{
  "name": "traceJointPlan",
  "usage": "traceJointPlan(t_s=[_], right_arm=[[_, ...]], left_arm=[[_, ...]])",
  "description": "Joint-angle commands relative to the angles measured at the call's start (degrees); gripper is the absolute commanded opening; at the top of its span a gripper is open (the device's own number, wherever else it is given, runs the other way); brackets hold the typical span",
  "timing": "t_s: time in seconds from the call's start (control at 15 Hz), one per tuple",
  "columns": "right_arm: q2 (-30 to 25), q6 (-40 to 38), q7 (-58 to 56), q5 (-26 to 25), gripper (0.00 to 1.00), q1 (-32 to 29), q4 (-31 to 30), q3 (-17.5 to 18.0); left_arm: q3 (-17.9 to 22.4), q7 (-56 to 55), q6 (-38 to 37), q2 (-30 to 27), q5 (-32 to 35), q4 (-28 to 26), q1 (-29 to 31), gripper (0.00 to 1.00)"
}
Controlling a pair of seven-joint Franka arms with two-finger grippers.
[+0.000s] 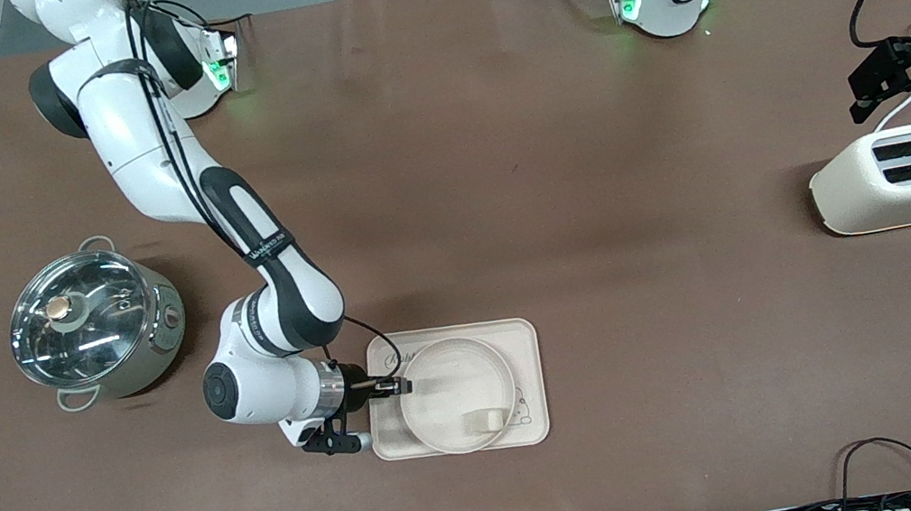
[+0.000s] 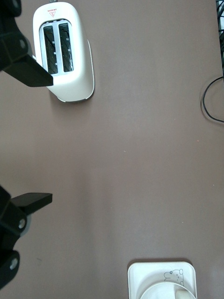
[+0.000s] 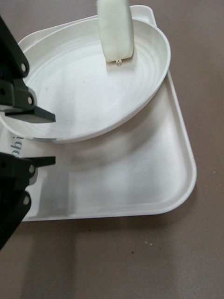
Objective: Place bun in plate and plate on tray
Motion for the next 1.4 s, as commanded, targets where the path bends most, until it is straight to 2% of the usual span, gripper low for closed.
traceJointPlan(t_s=[0.0,0.13,0.33,0.53,0.6,0.67,0.73,0.87,1.2,1.33], right_arm=[[-2.6,-5.0,-0.2,-2.6,0.4,-1.9,0.5,0.6],[-5.5,-10.8,-0.2,-7.7,0.42,-3.4,0.6,0.5],[-11.5,-14.8,-0.3,-14.3,0.55,-6.3,0.6,0.7],[-18.7,-22.5,-1.0,-18.8,0.61,-8.4,0.5,0.6],[-21.1,-23.6,-1.4,-22.4,0.63,-8.6,0.3,0.6],[-22.6,-25.1,-1.7,-25.8,0.67,-9.2,0.2,0.6],[-24.3,-26.8,-2.2,-28.0,0.79,-9.3,0.0,0.6],[-30.1,-27.7,-4.2,-30.1,1.0,-9.5,-5.4,0.6],[-48.1,-28.1,-4.3,-31.7,1.0,-14.3,-20.4,0.5],[-54.9,-28.3,-4.3,-31.8,1.0,-14.9,-25.7,-2.5]], left_arm=[[-0.3,-0.3,-1.3,0.5,-0.7,1.4,0.3,1.0],[-0.3,-0.3,-1.3,0.5,-0.7,1.4,0.3,1.0],[-0.3,-0.3,-1.3,0.5,-0.7,1.4,0.3,1.0],[-0.3,-0.4,-1.3,0.5,-0.7,1.4,0.3,1.0],[-0.3,-0.5,-1.3,0.5,-0.7,1.3,0.3,1.0],[-0.3,-0.6,-1.3,0.5,-0.8,1.3,0.4,1.0],[-0.3,-0.9,-1.3,0.5,-0.9,1.2,0.4,1.0],[-0.3,-3.7,-1.3,0.5,-1.1,1.1,0.4,1.0],[-0.4,-4.2,-2.0,0.4,-0.9,1.2,0.4,1.0],[-0.3,-4.2,-2.0,0.4,-0.8,1.2,0.3,1.0]])
